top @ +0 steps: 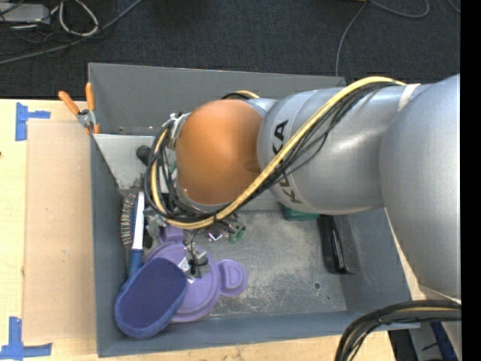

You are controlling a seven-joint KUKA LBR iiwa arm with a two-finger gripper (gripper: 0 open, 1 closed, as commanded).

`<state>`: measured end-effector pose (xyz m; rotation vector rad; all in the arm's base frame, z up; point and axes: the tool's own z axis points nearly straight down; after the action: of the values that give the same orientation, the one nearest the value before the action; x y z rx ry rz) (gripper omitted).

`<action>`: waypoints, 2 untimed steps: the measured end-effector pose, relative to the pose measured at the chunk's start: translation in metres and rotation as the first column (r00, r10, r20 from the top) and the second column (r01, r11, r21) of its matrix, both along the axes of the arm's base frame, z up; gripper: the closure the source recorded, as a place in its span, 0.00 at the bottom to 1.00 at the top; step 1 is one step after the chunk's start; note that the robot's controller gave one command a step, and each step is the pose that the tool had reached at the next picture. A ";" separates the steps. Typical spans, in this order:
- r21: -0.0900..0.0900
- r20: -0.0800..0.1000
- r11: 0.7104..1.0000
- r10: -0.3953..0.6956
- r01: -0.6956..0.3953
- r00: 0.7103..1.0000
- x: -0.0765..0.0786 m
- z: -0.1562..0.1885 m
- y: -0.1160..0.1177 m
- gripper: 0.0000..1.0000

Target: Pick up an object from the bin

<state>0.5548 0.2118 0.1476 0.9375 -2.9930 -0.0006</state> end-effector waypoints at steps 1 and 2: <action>0.001 -0.002 0.968 0.251 -0.251 0.968 -0.045 -0.022 0.009 0.00; 0.001 0.012 0.853 0.523 -0.523 0.853 -0.029 -0.064 0.023 0.00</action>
Offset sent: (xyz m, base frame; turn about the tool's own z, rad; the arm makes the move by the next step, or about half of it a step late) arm -0.0265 0.0250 -0.0776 -0.5815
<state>0.5258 0.2344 0.0832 1.7215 -2.6363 0.0008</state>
